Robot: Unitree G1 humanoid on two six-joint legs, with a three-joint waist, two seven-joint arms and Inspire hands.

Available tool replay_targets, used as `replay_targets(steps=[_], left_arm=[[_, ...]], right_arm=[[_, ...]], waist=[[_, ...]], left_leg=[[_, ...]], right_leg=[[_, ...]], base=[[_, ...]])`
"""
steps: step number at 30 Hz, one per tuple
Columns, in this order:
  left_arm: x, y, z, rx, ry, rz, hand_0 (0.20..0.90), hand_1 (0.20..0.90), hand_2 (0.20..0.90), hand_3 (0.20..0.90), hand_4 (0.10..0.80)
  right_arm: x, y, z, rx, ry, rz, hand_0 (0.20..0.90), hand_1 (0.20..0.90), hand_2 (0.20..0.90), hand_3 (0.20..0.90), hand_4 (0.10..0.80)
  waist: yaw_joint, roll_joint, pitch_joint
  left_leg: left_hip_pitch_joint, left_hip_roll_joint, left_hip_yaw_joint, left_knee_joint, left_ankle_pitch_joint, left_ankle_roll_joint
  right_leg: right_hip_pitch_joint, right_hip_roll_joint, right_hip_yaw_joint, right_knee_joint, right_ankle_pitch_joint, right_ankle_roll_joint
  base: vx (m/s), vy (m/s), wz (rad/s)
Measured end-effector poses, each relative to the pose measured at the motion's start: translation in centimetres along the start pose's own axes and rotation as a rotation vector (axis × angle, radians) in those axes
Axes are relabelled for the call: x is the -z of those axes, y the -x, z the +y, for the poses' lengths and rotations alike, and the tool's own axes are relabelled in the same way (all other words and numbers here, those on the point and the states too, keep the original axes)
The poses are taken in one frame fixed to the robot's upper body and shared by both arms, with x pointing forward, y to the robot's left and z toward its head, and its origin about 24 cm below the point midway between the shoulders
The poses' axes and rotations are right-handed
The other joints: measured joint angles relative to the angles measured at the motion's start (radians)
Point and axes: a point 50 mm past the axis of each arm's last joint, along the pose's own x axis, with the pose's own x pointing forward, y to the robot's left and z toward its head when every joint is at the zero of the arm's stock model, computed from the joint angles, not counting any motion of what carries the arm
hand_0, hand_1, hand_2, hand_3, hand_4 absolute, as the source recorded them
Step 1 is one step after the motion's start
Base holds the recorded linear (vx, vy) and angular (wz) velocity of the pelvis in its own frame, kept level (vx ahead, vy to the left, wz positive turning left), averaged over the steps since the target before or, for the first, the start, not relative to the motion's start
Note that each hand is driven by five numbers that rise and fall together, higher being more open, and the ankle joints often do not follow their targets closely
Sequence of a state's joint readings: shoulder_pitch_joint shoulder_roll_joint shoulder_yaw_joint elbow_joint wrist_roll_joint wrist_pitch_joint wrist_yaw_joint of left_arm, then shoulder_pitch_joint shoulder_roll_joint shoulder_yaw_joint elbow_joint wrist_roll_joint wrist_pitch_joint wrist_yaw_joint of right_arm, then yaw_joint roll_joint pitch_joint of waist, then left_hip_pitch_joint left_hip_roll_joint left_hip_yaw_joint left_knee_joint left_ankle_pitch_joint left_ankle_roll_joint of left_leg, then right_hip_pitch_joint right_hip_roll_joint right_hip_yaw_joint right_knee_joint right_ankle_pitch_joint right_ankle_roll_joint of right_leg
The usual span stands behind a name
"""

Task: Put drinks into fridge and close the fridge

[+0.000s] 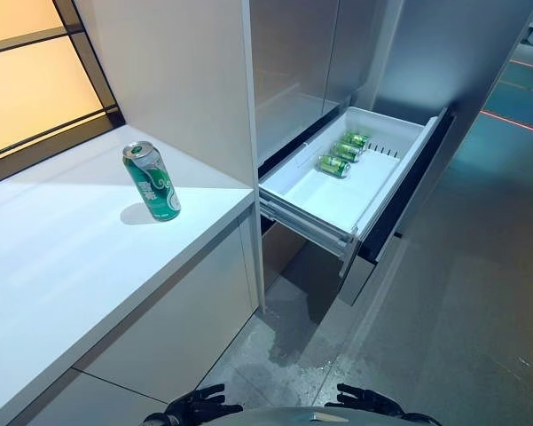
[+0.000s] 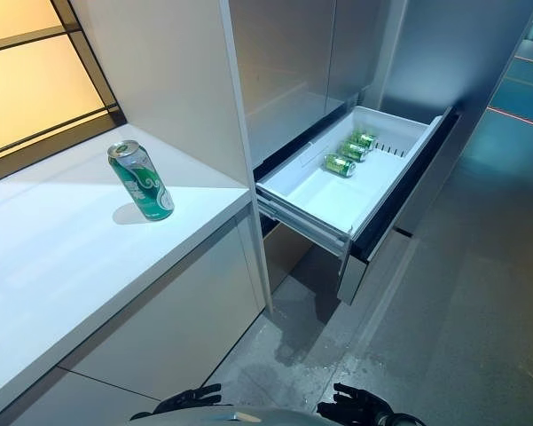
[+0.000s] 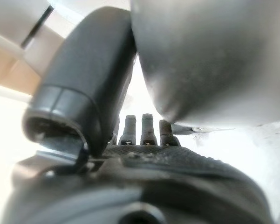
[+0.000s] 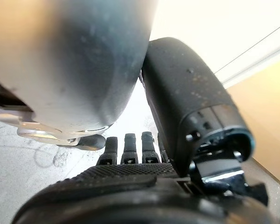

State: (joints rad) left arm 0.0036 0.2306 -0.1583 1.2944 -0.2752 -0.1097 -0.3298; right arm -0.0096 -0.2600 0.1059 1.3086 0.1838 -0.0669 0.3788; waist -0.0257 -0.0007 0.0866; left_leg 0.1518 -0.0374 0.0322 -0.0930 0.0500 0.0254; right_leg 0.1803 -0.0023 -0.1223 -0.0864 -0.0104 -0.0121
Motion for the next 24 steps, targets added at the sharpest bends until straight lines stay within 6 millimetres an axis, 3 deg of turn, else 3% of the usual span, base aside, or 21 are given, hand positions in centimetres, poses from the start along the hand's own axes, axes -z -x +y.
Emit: replay_targets(steps=[13,19,24], left_arm=[[-0.2,0.2,0.1,-0.006,-0.027,-0.072,0.900,0.900,0.900,0.900,0.800],[-1.4,0.2,-0.8,0.157,-0.045,-0.128,0.900,0.900,0.900,0.900,0.800],[-5.0,0.4,-2.7,0.421,-0.210,-0.216,0.900,0.900,0.900,0.900,0.800]], right_arm=[[0.0,0.0,0.0,-0.001,0.002,0.004,0.900,0.900,0.900,0.900,0.800],[-0.2,0.0,0.0,-0.001,0.013,0.005,0.900,0.900,0.900,0.900,0.800],[-1.1,0.0,-0.5,-0.008,0.043,0.016,0.900,0.900,0.900,0.900,0.800]], waist=[[0.002,0.000,-0.001],[0.001,0.002,0.000],[0.000,0.022,0.008]], left_leg=[[-0.001,-0.001,-0.007,0.000,0.002,0.000],[-0.002,0.000,-0.007,-0.001,0.002,-0.001],[-0.010,-0.001,-0.001,0.000,0.007,0.003]], right_leg=[[0.000,0.000,-0.003,0.000,0.000,0.000],[-0.001,0.000,-0.002,0.001,0.000,0.000],[-0.017,-0.002,0.000,0.009,0.000,0.000]], base=[[-0.001,0.000,0.00],[-0.005,0.003,0.00],[0.000,0.000,-0.01]])
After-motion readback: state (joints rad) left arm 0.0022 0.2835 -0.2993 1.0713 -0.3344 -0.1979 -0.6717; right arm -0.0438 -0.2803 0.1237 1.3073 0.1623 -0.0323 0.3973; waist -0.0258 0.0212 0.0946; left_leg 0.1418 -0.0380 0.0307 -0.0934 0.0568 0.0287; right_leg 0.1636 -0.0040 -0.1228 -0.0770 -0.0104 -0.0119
